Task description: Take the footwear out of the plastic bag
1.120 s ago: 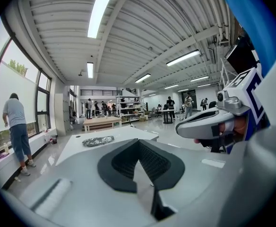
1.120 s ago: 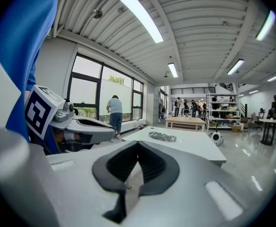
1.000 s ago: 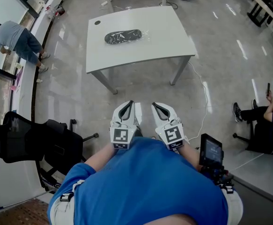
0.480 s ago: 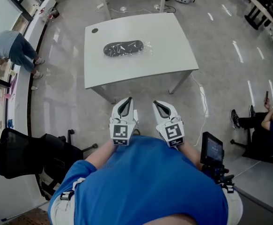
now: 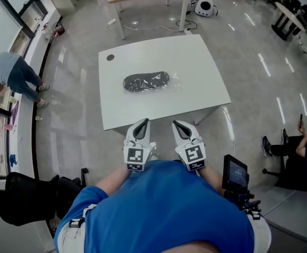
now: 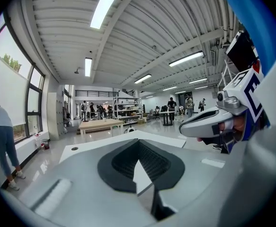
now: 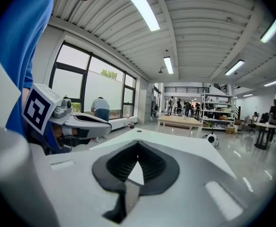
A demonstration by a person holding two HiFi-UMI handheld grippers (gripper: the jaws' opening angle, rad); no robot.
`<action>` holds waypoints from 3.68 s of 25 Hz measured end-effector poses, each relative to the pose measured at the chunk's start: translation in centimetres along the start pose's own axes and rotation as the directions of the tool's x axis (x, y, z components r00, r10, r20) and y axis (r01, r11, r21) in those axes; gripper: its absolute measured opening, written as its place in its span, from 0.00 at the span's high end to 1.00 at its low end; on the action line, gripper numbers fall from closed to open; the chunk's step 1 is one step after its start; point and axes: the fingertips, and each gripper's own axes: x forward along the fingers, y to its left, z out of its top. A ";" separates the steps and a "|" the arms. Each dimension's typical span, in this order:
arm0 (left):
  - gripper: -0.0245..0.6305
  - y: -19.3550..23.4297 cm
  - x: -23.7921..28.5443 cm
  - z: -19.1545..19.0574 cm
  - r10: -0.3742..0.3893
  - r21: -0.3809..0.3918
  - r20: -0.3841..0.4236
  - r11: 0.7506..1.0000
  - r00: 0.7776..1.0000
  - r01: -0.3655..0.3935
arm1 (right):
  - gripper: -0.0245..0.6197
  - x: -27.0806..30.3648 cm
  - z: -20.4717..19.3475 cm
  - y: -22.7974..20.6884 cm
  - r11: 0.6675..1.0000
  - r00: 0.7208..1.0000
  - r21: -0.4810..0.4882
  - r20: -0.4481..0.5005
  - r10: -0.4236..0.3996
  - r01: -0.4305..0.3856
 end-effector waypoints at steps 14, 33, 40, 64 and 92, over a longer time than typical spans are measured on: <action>0.95 6.0 5.4 -0.2 0.024 -0.005 -0.035 1.000 0.999 -0.024 | 0.96 8.0 1.5 -3.6 0.999 0.999 0.009 -0.032 0.039 -0.038; 0.95 12.6 20.7 -3.0 0.157 0.012 -0.213 0.987 0.964 -0.158 | 0.96 21.1 -0.1 -15.8 0.979 0.977 0.084 -0.094 0.192 -0.184; 0.95 13.9 24.5 -3.7 0.195 0.025 -0.265 0.980 0.944 -0.195 | 0.96 24.4 -1.0 -19.0 0.965 0.962 0.110 -0.113 0.250 -0.238; 0.44 13.4 22.6 -11.1 -0.524 -0.028 -0.709 0.690 0.472 0.723 | 0.96 20.8 -2.7 -15.0 0.982 0.953 0.161 -0.268 0.142 -0.102; 0.44 13.2 22.7 -15.8 -0.338 0.049 -0.907 0.510 0.252 0.859 | 0.96 19.7 -8.4 -17.6 0.975 0.921 0.217 -0.369 0.125 -0.045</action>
